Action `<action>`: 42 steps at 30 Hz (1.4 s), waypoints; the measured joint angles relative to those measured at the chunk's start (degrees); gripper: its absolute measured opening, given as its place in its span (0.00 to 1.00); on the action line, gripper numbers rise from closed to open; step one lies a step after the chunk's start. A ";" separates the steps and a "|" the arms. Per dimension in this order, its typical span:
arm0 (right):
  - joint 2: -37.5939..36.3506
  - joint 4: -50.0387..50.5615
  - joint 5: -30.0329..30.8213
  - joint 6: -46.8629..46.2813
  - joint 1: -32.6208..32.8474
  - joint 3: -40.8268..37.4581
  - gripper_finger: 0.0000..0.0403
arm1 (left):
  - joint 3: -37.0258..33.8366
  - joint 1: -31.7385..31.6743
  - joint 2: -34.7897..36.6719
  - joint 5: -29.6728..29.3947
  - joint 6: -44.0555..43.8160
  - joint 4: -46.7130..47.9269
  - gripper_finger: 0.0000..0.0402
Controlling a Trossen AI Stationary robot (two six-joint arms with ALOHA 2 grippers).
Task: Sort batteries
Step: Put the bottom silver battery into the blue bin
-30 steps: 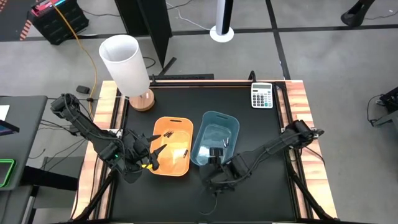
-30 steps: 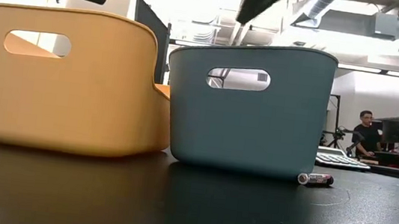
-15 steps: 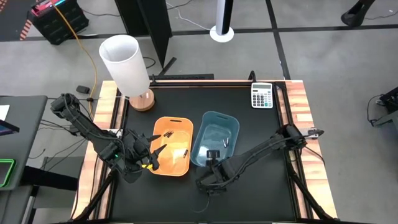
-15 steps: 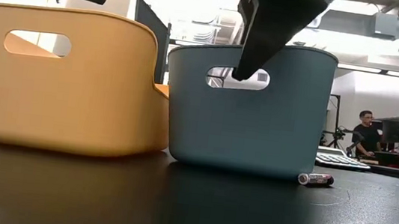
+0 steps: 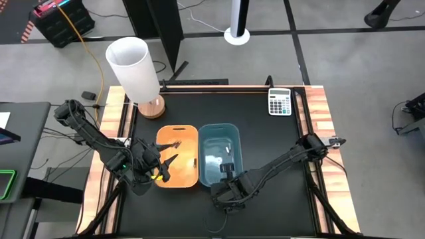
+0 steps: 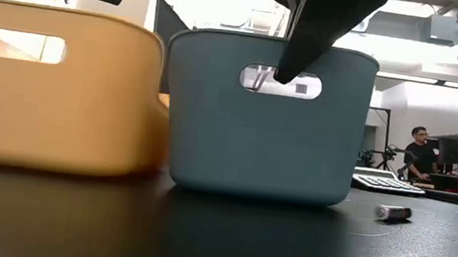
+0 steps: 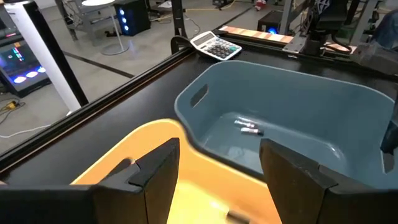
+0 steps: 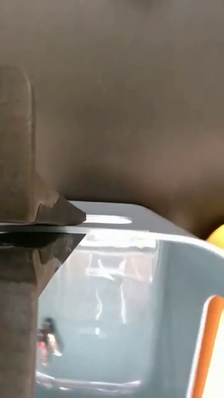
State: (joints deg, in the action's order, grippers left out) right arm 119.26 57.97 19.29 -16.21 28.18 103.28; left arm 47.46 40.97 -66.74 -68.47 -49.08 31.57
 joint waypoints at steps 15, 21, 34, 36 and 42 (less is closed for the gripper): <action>0.00 -1.43 0.09 -2.79 -0.37 0.00 0.29 | 0.00 0.01 0.00 0.02 0.00 0.00 0.54; 0.00 -1.79 0.19 -4.90 -1.01 0.00 0.29 | 0.00 0.01 0.00 0.26 0.00 0.00 0.54; 0.00 -4.27 0.28 -5.41 -2.78 0.00 0.27 | 0.00 0.00 0.00 0.26 0.00 0.00 0.54; 0.00 -4.69 0.28 -5.39 -2.90 0.00 0.27 | 0.00 0.01 0.00 0.26 0.01 0.00 0.54; 0.00 -4.63 0.31 -5.37 -2.90 0.00 0.27 | 0.00 0.00 0.00 0.26 0.01 0.00 0.54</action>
State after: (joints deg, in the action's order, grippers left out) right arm 119.26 53.34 19.59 -21.58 25.28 103.28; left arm 47.46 40.97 -66.74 -68.20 -49.07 31.57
